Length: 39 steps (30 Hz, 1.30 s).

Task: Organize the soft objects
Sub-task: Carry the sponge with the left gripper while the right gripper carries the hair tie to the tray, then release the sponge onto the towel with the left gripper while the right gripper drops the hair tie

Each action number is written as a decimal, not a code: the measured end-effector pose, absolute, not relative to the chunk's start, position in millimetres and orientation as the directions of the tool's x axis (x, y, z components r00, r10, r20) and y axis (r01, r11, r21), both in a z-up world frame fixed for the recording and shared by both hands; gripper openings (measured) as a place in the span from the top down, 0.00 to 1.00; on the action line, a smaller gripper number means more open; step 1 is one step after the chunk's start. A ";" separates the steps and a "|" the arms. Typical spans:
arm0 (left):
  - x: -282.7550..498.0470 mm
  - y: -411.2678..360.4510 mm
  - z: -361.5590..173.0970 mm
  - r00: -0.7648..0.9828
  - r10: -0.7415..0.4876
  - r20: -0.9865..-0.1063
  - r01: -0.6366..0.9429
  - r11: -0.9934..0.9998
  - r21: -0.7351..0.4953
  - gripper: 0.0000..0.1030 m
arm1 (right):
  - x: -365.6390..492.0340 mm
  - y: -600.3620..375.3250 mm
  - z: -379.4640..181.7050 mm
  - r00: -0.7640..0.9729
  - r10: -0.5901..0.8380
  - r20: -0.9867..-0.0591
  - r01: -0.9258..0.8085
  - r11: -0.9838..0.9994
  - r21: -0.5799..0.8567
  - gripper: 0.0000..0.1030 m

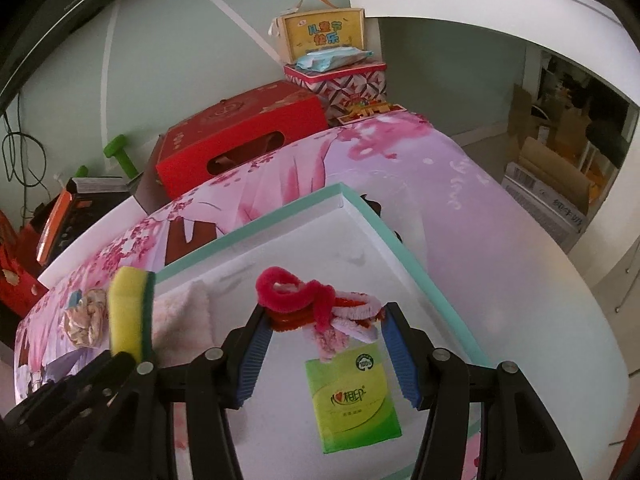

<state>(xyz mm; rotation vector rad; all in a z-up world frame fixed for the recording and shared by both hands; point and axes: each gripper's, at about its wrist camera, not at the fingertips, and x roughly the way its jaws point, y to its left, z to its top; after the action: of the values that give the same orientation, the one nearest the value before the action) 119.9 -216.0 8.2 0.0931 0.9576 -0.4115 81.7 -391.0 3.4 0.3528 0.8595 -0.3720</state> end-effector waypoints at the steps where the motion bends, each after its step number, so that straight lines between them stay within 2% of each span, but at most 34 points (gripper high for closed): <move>1: 120.2 -217.3 6.2 0.506 -0.302 -0.808 0.384 0.918 -0.103 0.83 | 82.0 -391.4 3.3 0.602 -0.171 -0.780 0.452 0.878 0.156 0.42; 7: 119.7 -221.2 5.3 0.500 -0.318 -0.806 0.396 0.911 -0.115 0.82 | 82.1 -389.9 6.6 0.622 -0.180 -0.762 0.446 0.881 0.156 0.40; 9: 120.1 -220.1 5.4 0.491 -0.321 -0.810 0.393 0.911 -0.123 0.78 | 82.6 -389.2 7.1 0.622 -0.170 -0.764 0.439 0.884 0.160 0.38; 11: 119.9 -217.6 6.8 0.493 -0.311 -0.812 0.385 0.916 -0.118 0.62 | 83.7 -388.3 6.7 0.617 -0.166 -0.769 0.437 0.885 0.159 0.37; 14: 119.5 -212.3 11.0 0.504 -0.303 -0.809 0.365 0.924 -0.119 0.50 | 84.9 -387.6 3.8 0.599 -0.165 -0.784 0.438 0.887 0.148 0.27; 17: 120.3 -207.0 15.5 0.514 -0.293 -0.806 0.341 0.932 -0.121 0.36 | 85.1 -387.0 2.6 0.590 -0.157 -0.792 0.435 0.888 0.148 0.25; 20: 122.4 -202.2 16.4 0.523 -0.276 -0.806 0.319 0.941 -0.115 0.29 | 85.3 -385.7 2.4 0.577 -0.167 -0.800 0.434 0.892 0.126 0.19; 21: 123.4 -200.5 15.9 0.524 -0.273 -0.807 0.313 0.943 -0.116 0.28 | 85.4 -385.4 2.3 0.573 -0.174 -0.801 0.435 0.893 0.117 0.12; 23: 125.4 -196.7 13.6 0.521 -0.268 -0.810 0.300 0.946 -0.120 0.19 | 85.5 -385.6 1.5 0.566 -0.187 -0.803 0.439 0.893 0.101 0.02; 29: 128.9 -188.6 9.6 0.537 -0.243 -0.808 0.261 0.958 -0.115 0.05 | 85.0 -387.2 -1.1 0.550 -0.192 -0.813 0.448 0.889 0.093 0.00; 39: 130.4 -182.6 7.9 0.542 -0.225 -0.810 0.234 0.966 -0.112 0.03 | 86.8 -383.7 -0.9 0.530 -0.198 -0.825 0.443 0.894 0.070 0.00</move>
<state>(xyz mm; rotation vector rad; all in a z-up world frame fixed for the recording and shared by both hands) 130.4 -182.6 7.9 0.0101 0.9598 -0.2722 86.8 -383.7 -0.9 0.2866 0.9392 -0.3887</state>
